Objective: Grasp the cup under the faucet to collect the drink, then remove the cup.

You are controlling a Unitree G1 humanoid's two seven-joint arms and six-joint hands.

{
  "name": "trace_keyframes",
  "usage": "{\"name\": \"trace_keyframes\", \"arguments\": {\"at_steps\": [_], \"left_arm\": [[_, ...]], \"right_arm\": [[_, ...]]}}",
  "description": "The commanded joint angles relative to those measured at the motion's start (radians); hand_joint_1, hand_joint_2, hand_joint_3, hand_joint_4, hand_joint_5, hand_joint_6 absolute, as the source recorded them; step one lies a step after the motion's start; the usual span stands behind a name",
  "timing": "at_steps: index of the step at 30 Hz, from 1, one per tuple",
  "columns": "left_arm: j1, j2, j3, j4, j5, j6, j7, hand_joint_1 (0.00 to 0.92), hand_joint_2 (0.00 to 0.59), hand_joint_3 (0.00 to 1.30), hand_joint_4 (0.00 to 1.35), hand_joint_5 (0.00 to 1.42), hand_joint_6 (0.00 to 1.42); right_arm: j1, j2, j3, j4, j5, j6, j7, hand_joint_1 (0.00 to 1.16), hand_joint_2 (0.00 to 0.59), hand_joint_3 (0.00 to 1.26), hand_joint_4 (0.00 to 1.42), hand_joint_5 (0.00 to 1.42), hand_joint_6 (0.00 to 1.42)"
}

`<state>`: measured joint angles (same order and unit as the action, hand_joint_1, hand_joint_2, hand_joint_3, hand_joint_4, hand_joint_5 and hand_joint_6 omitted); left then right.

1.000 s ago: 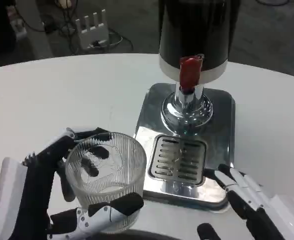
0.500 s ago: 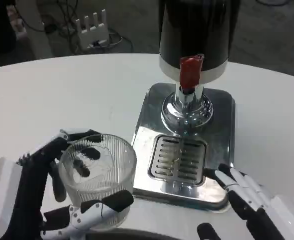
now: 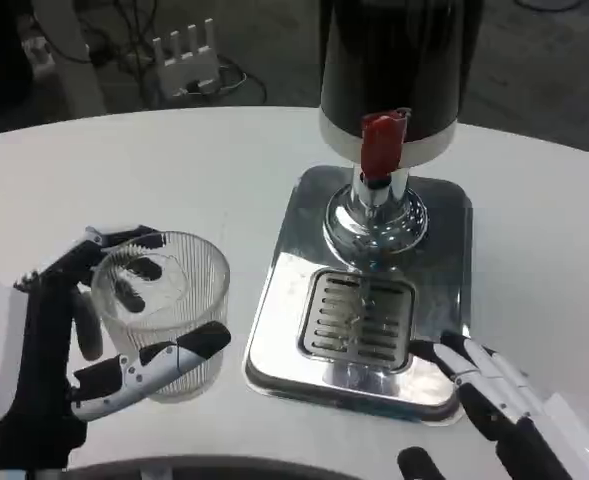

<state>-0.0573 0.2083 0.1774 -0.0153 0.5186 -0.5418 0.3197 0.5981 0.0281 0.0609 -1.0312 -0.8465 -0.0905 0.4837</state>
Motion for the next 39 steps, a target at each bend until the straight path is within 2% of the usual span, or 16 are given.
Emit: {"name": "trace_keyframes", "arguments": {"at_steps": [1, 8, 19, 26, 31, 39], "left_arm": [[-0.105, 0.036, -0.006, 0.127, 0.001, -0.001, 0.053, 0.639, 0.000, 0.97, 1.11, 1.14, 1.26], [-0.254, 0.088, -0.077, 0.318, 0.091, -0.018, 0.154, 0.636, 0.000, 0.97, 1.11, 1.14, 1.26], [-0.438, 0.093, -0.205, 0.501, 0.145, 0.006, 0.250, 0.627, 0.000, 0.96, 1.11, 1.14, 1.28], [-0.527, 0.088, -0.268, 0.622, 0.164, 0.019, 0.298, 0.621, 0.000, 0.96, 1.11, 1.14, 1.28], [-0.584, 0.080, -0.316, 0.725, 0.166, 0.033, 0.335, 0.620, 0.000, 0.96, 1.11, 1.14, 1.28], [-0.701, 0.045, -0.396, 0.880, 0.173, 0.047, 0.391, 0.620, 0.000, 0.96, 1.11, 1.14, 1.28]], "right_arm": [[0.009, 0.006, -0.017, -0.016, 0.001, -0.001, 0.010, 0.30, 0.489, 0.10, 0.00, 0.00, 0.00], [0.003, 0.008, -0.025, -0.016, 0.006, 0.009, 0.023, 0.29, 0.493, 0.10, 0.00, 0.00, 0.00], [-0.009, 0.008, -0.063, -0.016, 0.031, 0.020, 0.031, 0.28, 0.490, 0.10, 0.00, 0.00, 0.00], [-0.002, 0.004, -0.096, -0.016, 0.063, 0.015, 0.025, 0.27, 0.486, 0.10, 0.00, 0.00, 0.00], [0.002, 0.001, -0.104, -0.016, 0.077, 0.019, 0.028, 0.27, 0.485, 0.10, 0.00, 0.00, 0.00], [0.019, -0.008, -0.126, -0.016, 0.102, 0.013, 0.020, 0.27, 0.485, 0.10, 0.00, 0.00, 0.00]]}}
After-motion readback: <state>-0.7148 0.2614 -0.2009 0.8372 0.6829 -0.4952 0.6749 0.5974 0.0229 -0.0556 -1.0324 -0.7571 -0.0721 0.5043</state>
